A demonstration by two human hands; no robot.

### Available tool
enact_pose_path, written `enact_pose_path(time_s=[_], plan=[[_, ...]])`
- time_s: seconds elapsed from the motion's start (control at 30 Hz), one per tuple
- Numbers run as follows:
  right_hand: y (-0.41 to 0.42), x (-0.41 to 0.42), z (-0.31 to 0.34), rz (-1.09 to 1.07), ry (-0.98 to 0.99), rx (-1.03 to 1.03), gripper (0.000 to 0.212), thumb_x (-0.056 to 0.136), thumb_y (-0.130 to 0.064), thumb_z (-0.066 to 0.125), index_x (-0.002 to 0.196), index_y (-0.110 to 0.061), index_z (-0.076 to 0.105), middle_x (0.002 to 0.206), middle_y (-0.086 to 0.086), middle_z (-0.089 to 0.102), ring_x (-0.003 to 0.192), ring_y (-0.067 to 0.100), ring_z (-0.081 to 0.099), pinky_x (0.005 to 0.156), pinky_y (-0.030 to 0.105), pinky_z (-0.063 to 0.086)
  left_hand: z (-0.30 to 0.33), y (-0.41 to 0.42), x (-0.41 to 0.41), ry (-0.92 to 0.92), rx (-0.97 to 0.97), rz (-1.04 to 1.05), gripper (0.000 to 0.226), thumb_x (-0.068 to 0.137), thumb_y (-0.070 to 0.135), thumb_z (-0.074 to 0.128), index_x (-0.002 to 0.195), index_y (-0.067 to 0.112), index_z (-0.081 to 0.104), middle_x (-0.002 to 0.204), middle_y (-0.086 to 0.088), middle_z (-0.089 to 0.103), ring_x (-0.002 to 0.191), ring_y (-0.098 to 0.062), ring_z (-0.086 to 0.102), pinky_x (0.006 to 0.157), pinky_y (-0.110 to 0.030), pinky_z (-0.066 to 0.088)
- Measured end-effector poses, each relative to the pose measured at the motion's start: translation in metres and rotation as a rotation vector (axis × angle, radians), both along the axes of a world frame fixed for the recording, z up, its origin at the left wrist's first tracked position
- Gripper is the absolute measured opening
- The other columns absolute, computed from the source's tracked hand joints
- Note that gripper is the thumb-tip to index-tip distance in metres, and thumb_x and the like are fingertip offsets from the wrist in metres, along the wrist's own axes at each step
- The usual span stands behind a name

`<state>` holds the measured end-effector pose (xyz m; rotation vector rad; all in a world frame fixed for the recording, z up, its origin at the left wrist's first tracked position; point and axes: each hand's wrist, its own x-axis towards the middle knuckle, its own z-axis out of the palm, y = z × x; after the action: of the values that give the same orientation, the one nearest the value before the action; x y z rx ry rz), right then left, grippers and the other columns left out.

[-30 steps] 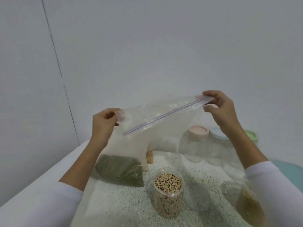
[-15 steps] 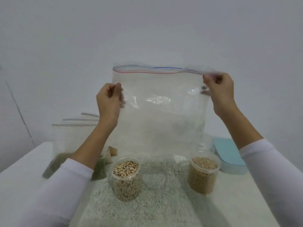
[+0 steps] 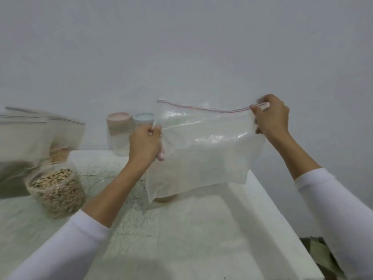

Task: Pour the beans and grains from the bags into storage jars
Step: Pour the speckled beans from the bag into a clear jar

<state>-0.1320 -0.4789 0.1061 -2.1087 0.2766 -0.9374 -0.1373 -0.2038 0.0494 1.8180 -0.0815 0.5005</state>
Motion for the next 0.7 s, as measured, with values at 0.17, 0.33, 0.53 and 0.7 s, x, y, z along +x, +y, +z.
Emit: enact_pose_path(time_s=[0.17, 0.33, 0.53, 0.7], plan=[[-0.027, 0.009, -0.024, 0.118, 0.196, 0.259, 0.018, 0.091, -0.02, 0.063, 0.092, -0.003, 0.058, 0.081, 0.017, 0.06, 0.034, 0.013, 0.052, 0.033, 0.017, 0.039, -0.029, -0.019, -0.007, 0.149, 0.03, 0.081, 0.033, 0.098, 0.02, 0.048, 0.071, 0.003, 0.054, 0.048, -0.007, 0.049, 0.036, -0.015, 0.044, 0.035, -0.021, 0.033], [-0.032, -0.005, -0.071, 0.298, 0.342, 0.597, 0.04, 0.093, -0.04, 0.058, 0.097, 0.0, 0.058, 0.078, 0.012, 0.066, 0.048, 0.014, 0.064, 0.044, 0.021, 0.049, -0.068, -0.029, -0.009, 0.218, 0.092, 0.163, 0.038, 0.099, 0.021, 0.048, 0.063, 0.007, 0.048, 0.053, -0.006, 0.048, 0.051, -0.023, 0.047, 0.047, -0.029, 0.032], [-0.022, -0.01, -0.149, 0.126, 0.558, 0.306, 0.064, 0.095, -0.054, 0.041, 0.13, -0.001, 0.037, 0.122, 0.019, 0.056, 0.101, 0.036, 0.06, 0.082, 0.042, 0.049, -0.099, -0.042, -0.021, 0.078, 0.28, 0.262, 0.029, 0.101, 0.026, 0.042, 0.092, 0.001, 0.054, 0.072, -0.01, 0.053, 0.07, -0.026, 0.05, 0.057, -0.034, 0.032], [-0.018, -0.014, -0.178, 0.068, 0.526, 0.062, 0.049, 0.099, -0.036, 0.043, 0.135, -0.005, 0.031, 0.13, 0.02, 0.052, 0.112, 0.04, 0.055, 0.09, 0.044, 0.042, -0.128, -0.048, -0.034, 0.172, 0.39, 0.335, 0.03, 0.102, 0.03, 0.039, 0.111, 0.003, 0.047, 0.094, -0.018, 0.062, 0.077, -0.031, 0.056, 0.063, -0.033, 0.036]])
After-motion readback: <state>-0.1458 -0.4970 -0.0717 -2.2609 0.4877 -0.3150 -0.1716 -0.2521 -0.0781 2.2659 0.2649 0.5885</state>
